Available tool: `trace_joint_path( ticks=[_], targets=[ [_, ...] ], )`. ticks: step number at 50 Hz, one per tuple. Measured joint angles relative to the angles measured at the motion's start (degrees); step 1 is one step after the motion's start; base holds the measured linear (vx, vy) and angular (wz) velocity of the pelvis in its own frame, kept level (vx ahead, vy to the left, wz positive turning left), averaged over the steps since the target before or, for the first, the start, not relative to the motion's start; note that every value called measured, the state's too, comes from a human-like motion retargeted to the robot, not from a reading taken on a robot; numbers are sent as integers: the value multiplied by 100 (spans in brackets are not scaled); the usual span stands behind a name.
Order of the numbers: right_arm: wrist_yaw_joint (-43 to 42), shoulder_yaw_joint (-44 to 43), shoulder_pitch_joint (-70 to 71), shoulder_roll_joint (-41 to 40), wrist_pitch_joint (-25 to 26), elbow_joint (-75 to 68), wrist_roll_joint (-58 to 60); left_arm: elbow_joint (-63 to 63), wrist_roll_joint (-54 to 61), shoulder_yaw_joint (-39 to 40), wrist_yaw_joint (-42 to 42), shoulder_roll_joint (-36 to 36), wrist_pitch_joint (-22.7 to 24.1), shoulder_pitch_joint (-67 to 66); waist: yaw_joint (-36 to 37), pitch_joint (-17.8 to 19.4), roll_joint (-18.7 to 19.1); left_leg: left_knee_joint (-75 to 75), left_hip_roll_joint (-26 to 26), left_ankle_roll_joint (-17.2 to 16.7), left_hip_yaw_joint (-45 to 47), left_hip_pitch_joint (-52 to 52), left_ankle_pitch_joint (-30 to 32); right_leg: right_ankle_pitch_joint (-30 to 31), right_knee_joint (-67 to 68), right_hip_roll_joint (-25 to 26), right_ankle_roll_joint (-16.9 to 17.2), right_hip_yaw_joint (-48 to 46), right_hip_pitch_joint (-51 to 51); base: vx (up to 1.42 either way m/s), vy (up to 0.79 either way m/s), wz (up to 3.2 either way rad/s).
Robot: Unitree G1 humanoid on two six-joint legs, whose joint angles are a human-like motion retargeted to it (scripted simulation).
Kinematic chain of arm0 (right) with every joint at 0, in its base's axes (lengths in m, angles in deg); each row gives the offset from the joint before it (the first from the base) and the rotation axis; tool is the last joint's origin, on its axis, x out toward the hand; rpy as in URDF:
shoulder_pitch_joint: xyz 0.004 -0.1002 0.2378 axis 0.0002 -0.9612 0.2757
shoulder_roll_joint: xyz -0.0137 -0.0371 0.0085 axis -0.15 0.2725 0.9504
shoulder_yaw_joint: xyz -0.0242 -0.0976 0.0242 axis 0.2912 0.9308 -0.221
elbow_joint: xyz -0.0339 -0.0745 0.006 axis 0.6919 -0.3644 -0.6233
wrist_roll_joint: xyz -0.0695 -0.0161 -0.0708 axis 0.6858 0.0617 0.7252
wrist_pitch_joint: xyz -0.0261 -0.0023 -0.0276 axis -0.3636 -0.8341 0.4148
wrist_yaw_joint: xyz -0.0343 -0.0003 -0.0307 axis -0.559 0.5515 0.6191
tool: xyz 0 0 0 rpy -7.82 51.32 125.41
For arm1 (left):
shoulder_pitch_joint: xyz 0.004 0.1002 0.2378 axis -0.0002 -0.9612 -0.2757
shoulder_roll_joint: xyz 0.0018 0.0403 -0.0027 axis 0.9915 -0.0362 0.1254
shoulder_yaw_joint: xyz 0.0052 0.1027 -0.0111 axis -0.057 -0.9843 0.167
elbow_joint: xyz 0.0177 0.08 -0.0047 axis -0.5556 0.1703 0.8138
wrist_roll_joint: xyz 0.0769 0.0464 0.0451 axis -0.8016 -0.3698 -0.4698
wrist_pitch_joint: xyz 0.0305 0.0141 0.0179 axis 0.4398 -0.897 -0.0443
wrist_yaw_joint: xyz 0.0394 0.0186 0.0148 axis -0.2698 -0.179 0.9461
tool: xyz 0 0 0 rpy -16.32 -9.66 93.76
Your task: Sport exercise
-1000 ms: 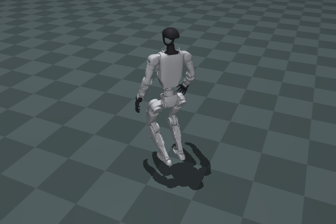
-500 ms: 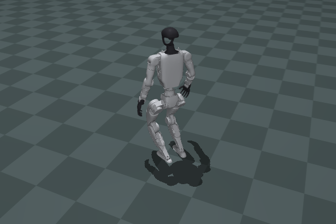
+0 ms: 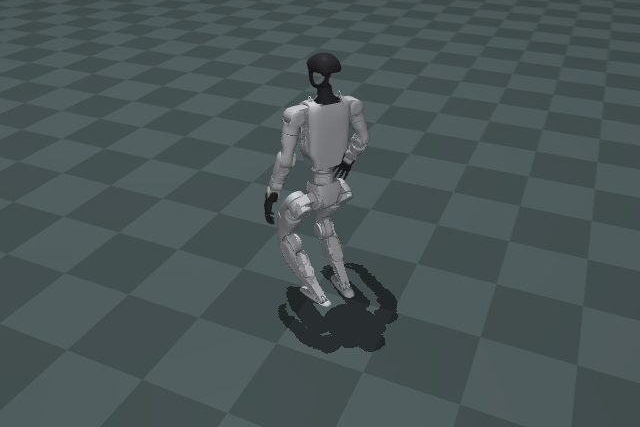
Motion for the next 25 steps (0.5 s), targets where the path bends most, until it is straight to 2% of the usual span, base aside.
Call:
trace_joint_path(
  ticks=[3, 5, 7, 10, 12, 13, 15, 18, 20, 23, 25],
  targets=[
    [-128, -147, 73, -144, 29, -525, -165, 241, 52, 110, -12, -96, 0, 125, -66, -52, -73, -286, -142, -2, -44, 73, 0, 82, -63, -73, -8, 33, -6, 3, 0, 35],
    [-122, -287, -37, -231, 36, -791, -357, 361, 202, 162, -93, -167, 38, 34, 60, 36, 80, -629, 3, -38, -169, 641, 0, 443, -643, 377, -142, 191, 542, 16, 1, -55],
    [-78, -413, -140, -288, 53, -939, -533, 452, 456, 238, -249, -220, 43, -75, 153, 1, 284, -1440, 196, -194, -305, 1202, 870, 1373, -1713, 808, -320, 375, 1129, 14, 1, -42],
    [26, -434, -289, -341, 110, -1070, -758, 516, 836, 338, -449, -300, -23, -277, 92, -319, 349, -2990, 126, -463, -420, 1641, 3075, 3080, -3117, 926, -362, 700, 1500, 8, -1, 6],
    [98, -385, -370, -324, 106, -1061, -856, 476, 904, 309, -514, -263, -50, -379, 67, -441, 366, -3268, 103, -526, -413, 1638, 3640, 3502, -3392, 916, -314, 765, 1484, 0, 0, 0],
    [120, -355, -425, -317, 87, -1036, -887, 459, 907, 272, -526, -246, -52, -429, 56, -441, 359, -3138, 81, -527, -408, 1578, 3658, 3491, -3297, 919, -312, 817, 1438, 0, 0, 0],
    [159, -277, -501, -292, 37, -956, -945, 403, 877, 172, -536, -195, -46, -487, 46, -443, 352, -2850, 40, -489, -445, 1452, 3563, 3387, -3129, 927, -293, 847, 1362, 0, 0, 0],
    [196, -197, -569, -253, -40, -733, -955, 229, 680, 26, -535, -74, 14, -500, 59, -397, 357, -2277, 85, -382, -417, 1284, 2733, 2865, -2757, 943, -335, 763, 1260, -2, 0, -2],
    [232, -147, -585, -244, -75, -600, -908, 119, 525, -53, -528, -13, 57, -461, 97, -305, 364, -1678, 157, -318, -403, 1143, 1875, 2246, -2339, 955, -333, 652, 1178, -7, -2, -8],
    [289, -21, -517, -258, -77, -499, -771, -16, 297, -157, -452, 64, 99, -289, 164, -25, 385, -408, 331, -222, -356, 794, 341, 963, -1262, 901, -267, 375, 907, -9, -3, 1],
    [308, 79, -416, -298, -53, -557, -644, -49, 175, -220, -333, 53, 97, -125, 80, 95, 256, 91, 203, -186, -286, 409, 0, 239, -462, 565, -198, 204, 513, -15, -5, 62]
  ],
)
